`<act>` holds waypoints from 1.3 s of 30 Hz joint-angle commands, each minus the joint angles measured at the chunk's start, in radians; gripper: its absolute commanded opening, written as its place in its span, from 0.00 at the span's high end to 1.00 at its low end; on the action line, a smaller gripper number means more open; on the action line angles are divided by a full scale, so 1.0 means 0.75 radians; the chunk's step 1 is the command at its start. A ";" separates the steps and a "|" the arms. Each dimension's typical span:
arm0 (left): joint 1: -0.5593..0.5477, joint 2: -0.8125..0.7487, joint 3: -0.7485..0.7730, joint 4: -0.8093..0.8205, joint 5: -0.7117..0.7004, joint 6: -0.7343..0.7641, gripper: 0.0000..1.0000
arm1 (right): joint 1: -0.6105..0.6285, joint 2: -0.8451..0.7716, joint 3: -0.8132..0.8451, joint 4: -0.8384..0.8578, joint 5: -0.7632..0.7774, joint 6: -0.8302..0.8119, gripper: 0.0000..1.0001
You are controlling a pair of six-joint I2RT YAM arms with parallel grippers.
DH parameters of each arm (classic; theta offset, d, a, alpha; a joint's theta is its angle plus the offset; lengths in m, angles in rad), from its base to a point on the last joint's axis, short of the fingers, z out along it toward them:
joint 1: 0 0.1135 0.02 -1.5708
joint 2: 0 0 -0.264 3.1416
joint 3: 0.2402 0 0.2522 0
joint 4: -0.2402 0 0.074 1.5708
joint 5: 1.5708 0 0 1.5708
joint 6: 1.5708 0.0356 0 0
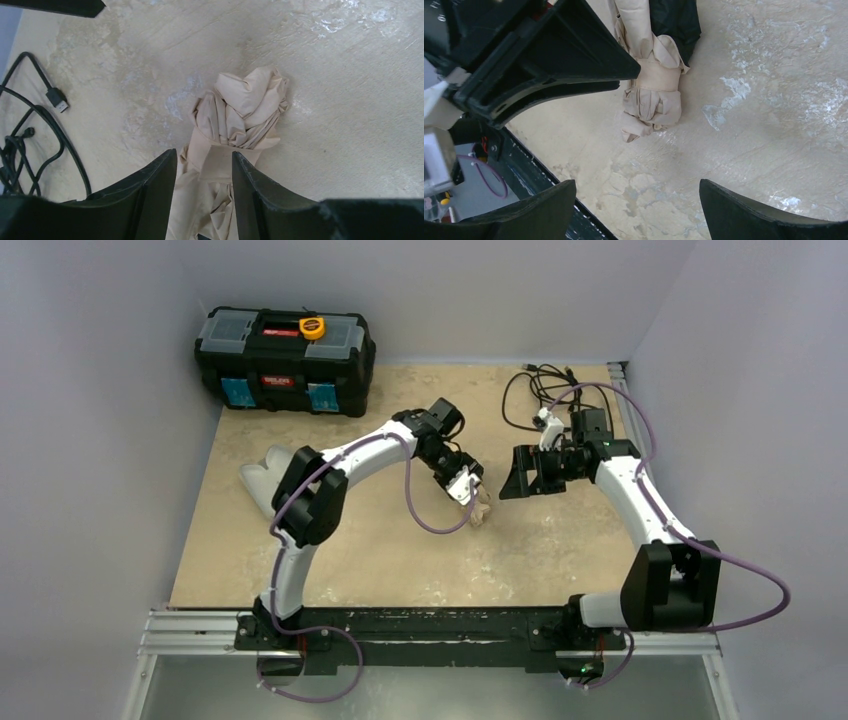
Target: Open the umbrella
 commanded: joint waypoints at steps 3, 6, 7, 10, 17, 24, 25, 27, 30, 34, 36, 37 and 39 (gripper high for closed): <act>-0.015 0.088 0.083 -0.139 -0.059 0.135 0.59 | -0.015 -0.008 0.003 0.018 -0.031 0.027 0.06; -0.015 0.100 0.080 -0.138 -0.104 0.128 0.67 | -0.016 0.003 0.006 0.018 -0.021 0.016 0.06; -0.015 0.103 0.079 -0.140 -0.121 0.124 0.74 | -0.016 0.010 0.010 0.017 -0.019 0.004 0.06; -0.014 0.053 0.017 -0.077 -0.116 0.087 0.94 | -0.016 0.045 0.027 0.000 0.002 -0.049 0.07; -0.015 -0.188 -0.335 0.141 -0.008 0.073 1.00 | -0.007 0.224 0.074 0.126 -0.033 -0.001 0.10; -0.031 -0.299 -0.472 0.312 0.001 -0.089 1.00 | 0.129 0.500 0.166 0.261 -0.119 0.102 0.10; -0.034 -0.310 -0.487 0.313 -0.004 -0.080 1.00 | 0.154 0.540 0.180 0.276 -0.158 0.135 0.09; -0.040 -0.342 -0.557 0.353 -0.032 -0.054 1.00 | 0.186 0.605 0.204 0.333 -0.215 0.191 0.09; -0.050 -0.392 -0.666 0.429 -0.040 -0.074 1.00 | 0.196 0.680 0.221 0.464 -0.223 0.279 0.08; -0.057 -0.399 -0.745 0.493 -0.062 -0.083 1.00 | 0.252 0.781 0.247 0.533 -0.231 0.354 0.08; -0.060 -0.382 -0.747 0.506 -0.078 -0.090 1.00 | 0.288 0.818 0.266 0.561 -0.217 0.385 0.08; -0.061 -0.374 -0.748 0.526 -0.086 -0.109 1.00 | 0.302 0.838 0.284 0.555 -0.217 0.388 0.08; -0.060 -0.353 -0.736 0.539 -0.102 -0.133 1.00 | 0.323 0.871 0.324 0.540 -0.217 0.386 0.08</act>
